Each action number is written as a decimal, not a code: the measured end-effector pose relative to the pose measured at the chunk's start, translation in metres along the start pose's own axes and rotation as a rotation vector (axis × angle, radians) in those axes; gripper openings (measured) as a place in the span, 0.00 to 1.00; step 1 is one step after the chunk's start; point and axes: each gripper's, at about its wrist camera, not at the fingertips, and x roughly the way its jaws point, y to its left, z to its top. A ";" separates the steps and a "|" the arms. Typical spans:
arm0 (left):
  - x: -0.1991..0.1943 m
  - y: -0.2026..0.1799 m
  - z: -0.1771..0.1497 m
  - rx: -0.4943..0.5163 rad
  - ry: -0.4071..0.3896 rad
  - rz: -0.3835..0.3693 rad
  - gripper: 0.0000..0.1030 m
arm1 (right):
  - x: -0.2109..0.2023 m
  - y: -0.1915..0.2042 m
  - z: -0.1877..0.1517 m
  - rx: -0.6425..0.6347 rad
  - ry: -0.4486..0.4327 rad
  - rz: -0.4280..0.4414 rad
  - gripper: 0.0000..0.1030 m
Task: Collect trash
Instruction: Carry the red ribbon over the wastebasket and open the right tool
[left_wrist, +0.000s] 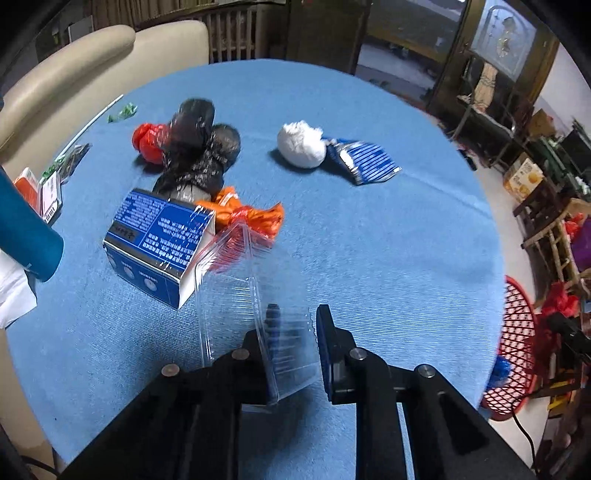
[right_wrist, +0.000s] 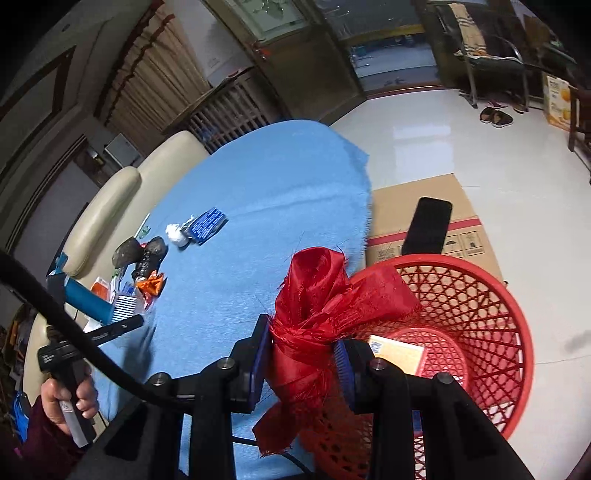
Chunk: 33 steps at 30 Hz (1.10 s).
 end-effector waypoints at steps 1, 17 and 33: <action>-0.006 -0.002 -0.001 0.011 -0.010 -0.010 0.20 | -0.002 -0.002 0.000 0.003 -0.003 -0.003 0.34; -0.062 -0.132 -0.011 0.337 -0.048 -0.232 0.20 | -0.046 -0.037 0.003 0.027 -0.049 -0.085 0.34; -0.028 -0.240 -0.028 0.584 0.045 -0.360 0.68 | -0.050 -0.082 -0.006 0.120 0.032 -0.088 0.62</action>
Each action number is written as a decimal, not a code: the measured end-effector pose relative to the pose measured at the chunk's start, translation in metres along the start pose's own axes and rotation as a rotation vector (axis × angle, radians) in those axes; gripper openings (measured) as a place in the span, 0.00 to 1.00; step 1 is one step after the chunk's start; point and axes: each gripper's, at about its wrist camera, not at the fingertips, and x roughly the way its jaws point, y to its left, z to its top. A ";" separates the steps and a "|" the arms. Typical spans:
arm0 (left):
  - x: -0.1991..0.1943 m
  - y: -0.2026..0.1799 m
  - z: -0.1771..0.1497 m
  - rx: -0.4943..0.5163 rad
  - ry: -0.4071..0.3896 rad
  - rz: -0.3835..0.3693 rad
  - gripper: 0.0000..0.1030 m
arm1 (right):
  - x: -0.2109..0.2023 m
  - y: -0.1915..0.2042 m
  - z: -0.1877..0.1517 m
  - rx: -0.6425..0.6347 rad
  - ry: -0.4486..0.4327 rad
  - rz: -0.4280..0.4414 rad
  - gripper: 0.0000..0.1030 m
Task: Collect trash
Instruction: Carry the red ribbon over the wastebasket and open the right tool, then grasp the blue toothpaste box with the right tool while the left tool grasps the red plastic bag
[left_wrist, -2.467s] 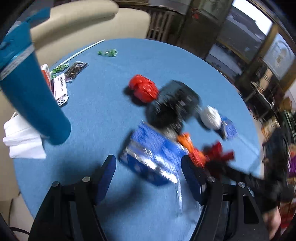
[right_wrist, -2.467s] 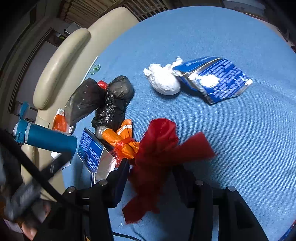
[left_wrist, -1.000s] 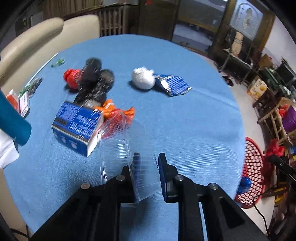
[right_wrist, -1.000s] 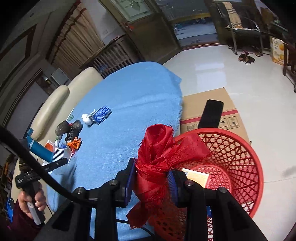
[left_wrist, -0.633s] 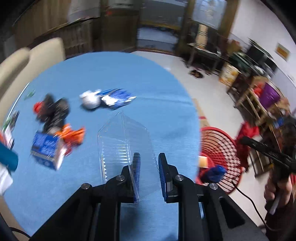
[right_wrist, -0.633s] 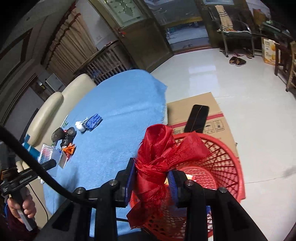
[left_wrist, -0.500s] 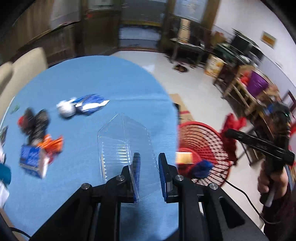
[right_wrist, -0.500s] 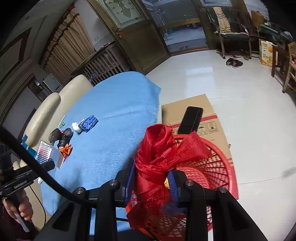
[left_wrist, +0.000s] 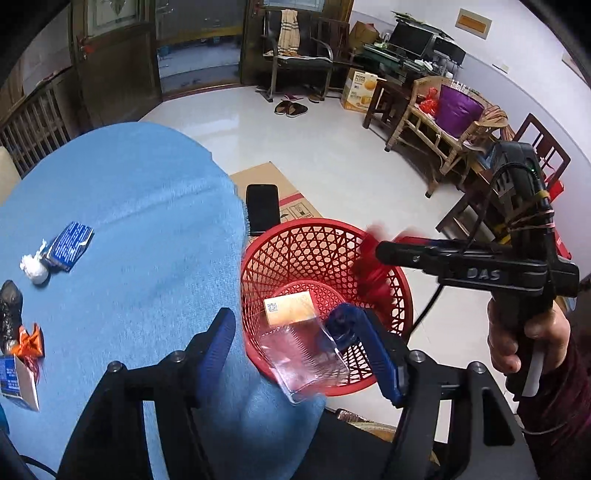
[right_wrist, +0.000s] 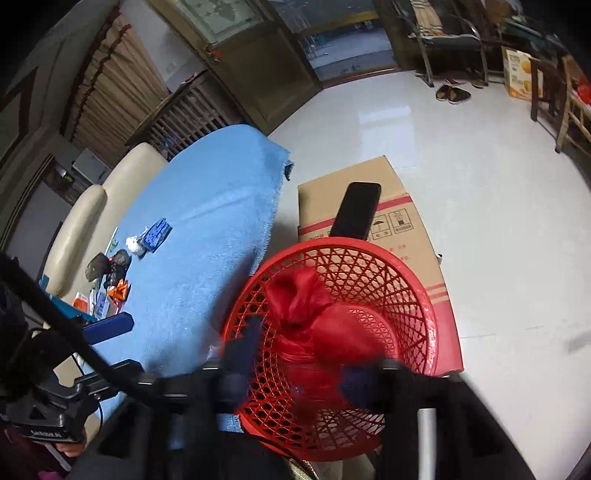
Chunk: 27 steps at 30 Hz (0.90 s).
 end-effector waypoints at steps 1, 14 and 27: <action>0.001 0.002 0.000 -0.005 0.005 0.006 0.68 | -0.002 -0.001 0.000 0.005 -0.011 0.006 0.64; -0.031 0.069 -0.049 -0.182 -0.028 0.109 0.68 | -0.010 0.016 0.005 0.001 -0.070 0.063 0.64; -0.105 0.196 -0.130 -0.523 -0.158 0.317 0.71 | 0.026 0.126 0.003 -0.196 0.001 0.133 0.64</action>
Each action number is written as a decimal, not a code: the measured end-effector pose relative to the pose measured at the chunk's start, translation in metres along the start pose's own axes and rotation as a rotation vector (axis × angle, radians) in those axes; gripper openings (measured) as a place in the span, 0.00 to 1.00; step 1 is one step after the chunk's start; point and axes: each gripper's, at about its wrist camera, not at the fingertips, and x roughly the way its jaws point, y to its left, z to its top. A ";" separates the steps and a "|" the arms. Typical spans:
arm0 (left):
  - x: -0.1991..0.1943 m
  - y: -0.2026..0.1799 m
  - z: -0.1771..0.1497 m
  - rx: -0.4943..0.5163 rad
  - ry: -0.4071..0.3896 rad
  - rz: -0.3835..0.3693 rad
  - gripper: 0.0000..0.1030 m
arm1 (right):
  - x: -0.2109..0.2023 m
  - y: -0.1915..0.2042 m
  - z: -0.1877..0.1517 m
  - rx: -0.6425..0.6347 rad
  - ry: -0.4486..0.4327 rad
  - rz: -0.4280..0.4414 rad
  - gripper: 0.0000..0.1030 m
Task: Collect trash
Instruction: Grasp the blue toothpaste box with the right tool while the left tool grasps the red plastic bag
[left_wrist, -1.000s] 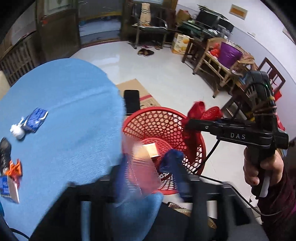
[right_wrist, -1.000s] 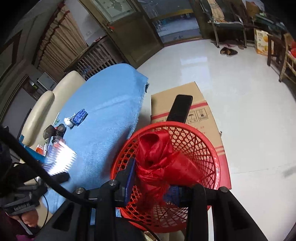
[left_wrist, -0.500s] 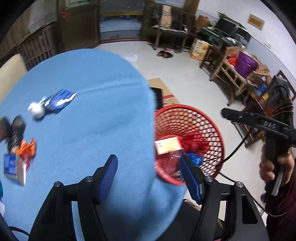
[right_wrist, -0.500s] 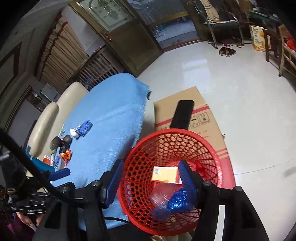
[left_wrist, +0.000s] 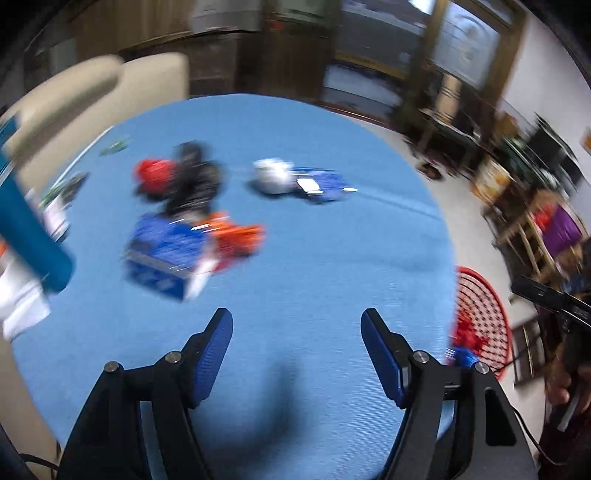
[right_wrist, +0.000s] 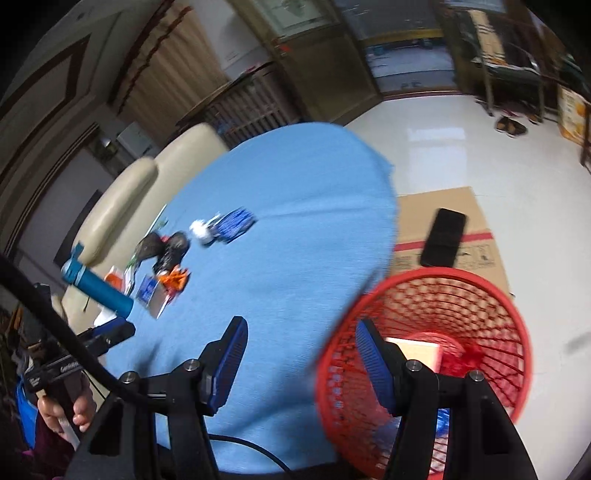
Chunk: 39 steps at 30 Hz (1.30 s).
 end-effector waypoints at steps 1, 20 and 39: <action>-0.001 0.015 -0.002 -0.030 -0.002 0.023 0.71 | 0.006 0.009 0.003 -0.016 0.009 0.010 0.64; 0.002 0.109 0.056 -0.153 -0.092 0.087 0.71 | 0.134 0.147 0.071 -0.226 0.090 0.114 0.64; 0.128 0.188 0.181 -0.402 0.093 0.171 0.71 | 0.236 0.116 0.139 -0.423 0.133 0.026 0.74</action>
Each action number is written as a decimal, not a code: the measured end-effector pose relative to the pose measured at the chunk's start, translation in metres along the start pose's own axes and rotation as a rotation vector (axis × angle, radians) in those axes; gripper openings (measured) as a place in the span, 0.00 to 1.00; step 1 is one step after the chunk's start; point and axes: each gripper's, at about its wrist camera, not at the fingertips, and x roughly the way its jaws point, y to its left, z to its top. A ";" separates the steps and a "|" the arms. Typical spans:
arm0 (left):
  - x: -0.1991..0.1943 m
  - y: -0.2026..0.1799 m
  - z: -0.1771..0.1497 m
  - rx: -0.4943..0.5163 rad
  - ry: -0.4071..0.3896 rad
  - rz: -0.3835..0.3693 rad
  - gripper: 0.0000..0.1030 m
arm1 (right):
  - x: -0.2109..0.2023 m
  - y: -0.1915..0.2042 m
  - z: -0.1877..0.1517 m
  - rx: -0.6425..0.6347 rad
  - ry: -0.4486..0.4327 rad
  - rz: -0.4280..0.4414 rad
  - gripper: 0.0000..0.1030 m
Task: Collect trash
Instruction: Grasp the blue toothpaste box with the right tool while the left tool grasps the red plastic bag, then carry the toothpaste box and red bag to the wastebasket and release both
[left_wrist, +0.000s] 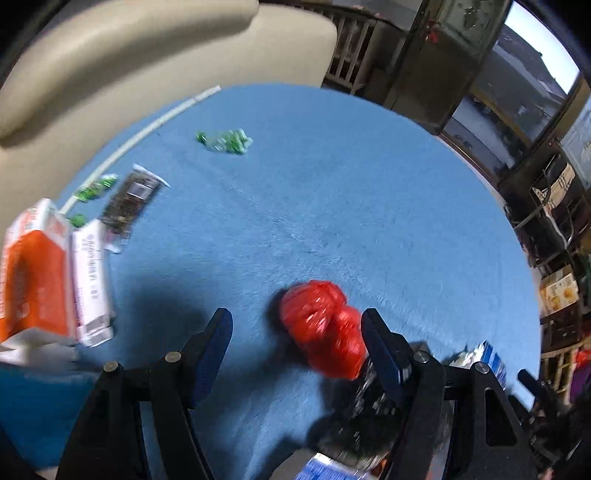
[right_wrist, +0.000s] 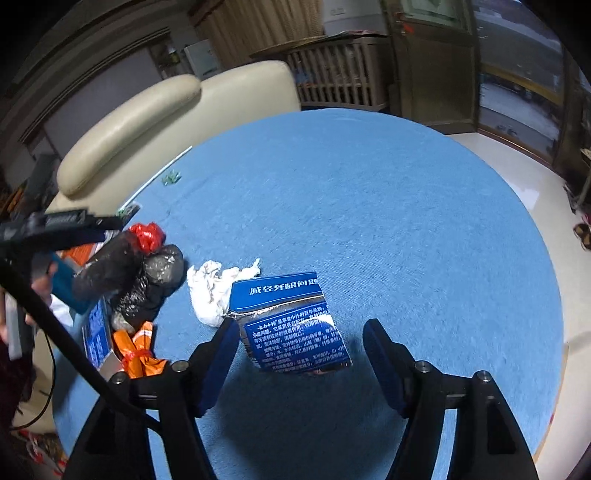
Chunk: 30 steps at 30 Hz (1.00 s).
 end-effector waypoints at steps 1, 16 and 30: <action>0.007 -0.001 0.004 -0.007 0.023 -0.019 0.71 | 0.003 0.002 0.002 -0.024 0.007 0.005 0.75; 0.044 0.006 -0.004 -0.068 0.134 -0.113 0.56 | 0.051 0.031 0.009 -0.164 0.105 -0.055 0.72; -0.071 -0.035 -0.047 0.126 -0.097 -0.095 0.52 | -0.024 0.025 -0.034 -0.055 -0.016 -0.040 0.71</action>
